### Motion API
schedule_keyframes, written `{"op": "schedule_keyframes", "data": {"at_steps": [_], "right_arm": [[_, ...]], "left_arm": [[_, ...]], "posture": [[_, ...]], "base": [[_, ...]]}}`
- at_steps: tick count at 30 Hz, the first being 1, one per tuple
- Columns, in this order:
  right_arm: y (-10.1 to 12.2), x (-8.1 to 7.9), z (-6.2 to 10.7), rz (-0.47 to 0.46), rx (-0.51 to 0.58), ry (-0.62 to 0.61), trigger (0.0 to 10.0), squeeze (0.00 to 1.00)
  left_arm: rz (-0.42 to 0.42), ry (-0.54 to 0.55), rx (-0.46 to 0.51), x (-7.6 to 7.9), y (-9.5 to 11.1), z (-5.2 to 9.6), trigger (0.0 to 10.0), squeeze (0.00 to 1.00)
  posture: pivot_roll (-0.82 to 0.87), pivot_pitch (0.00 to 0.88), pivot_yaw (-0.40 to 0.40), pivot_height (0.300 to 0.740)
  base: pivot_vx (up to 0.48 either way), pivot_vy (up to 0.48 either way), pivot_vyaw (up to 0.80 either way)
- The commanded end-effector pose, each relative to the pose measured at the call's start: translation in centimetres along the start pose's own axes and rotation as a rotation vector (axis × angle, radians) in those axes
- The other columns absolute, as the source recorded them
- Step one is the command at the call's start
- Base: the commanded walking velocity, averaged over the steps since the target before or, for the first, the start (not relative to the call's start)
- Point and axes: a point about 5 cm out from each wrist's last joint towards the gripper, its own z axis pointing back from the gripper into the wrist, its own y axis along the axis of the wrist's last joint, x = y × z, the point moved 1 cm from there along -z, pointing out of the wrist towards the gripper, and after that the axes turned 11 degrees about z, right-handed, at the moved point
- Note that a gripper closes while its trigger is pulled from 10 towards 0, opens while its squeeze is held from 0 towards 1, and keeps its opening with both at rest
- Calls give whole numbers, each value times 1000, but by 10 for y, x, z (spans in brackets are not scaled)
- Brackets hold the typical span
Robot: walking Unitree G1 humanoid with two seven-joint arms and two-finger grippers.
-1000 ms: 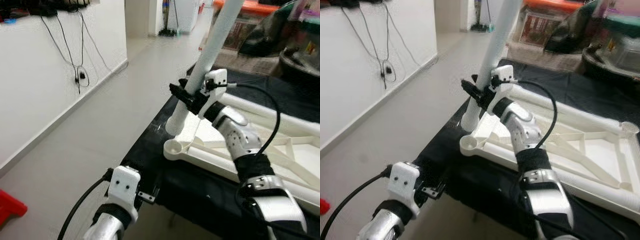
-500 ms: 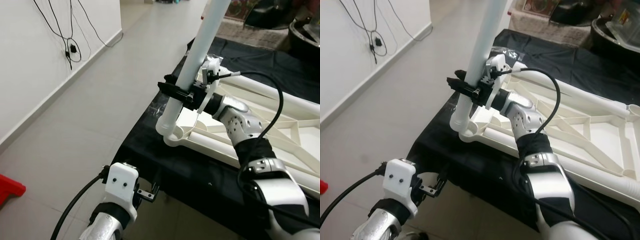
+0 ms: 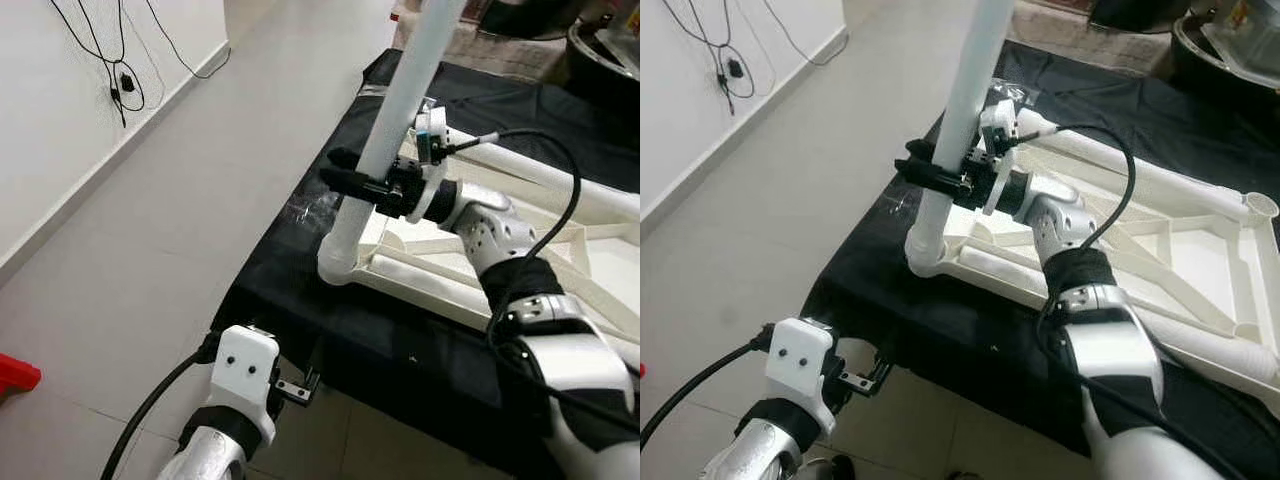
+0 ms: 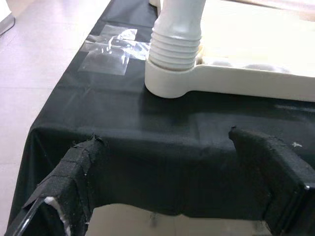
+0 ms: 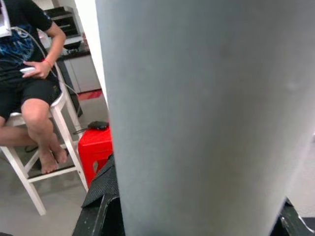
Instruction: Building children table
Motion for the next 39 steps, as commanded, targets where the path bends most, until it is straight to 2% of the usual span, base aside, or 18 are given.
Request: {"op": "schedule_keyframes", "data": {"at_steps": [1,6,12,20,27,39], "right_arm": [[-8,0,4,-1,-43,-8,10000,0],[-9,-1,4,10,-49,13,10000,0],[-14,-15,4,21,-58,179,10000,0],[-23,-24,-1,33,-101,262,10000,0],[-23,-18,-8,71,-119,180,10000,0],[-29,-7,0,28,-197,64,10000,0]], "left_arm": [[4,-10,-19,5,-2,2,10000,0],[1,-12,-22,5,-3,0,10000,0],[-5,-11,-21,4,-2,0,10000,0],[-13,-13,-21,4,-2,-1,10000,0],[-17,-13,-20,5,-2,-1,10000,0],[-21,-11,-19,5,-2,0,10000,0]], "posture": [[82,261,-102,740],[83,258,-103,740],[85,256,-103,740],[83,251,-101,740],[84,253,-106,740],[78,254,-111,740]], "base": [[0,0,0],[0,0,0],[0,0,0],[0,0,0],[0,0,0],[0,0,0]]}}
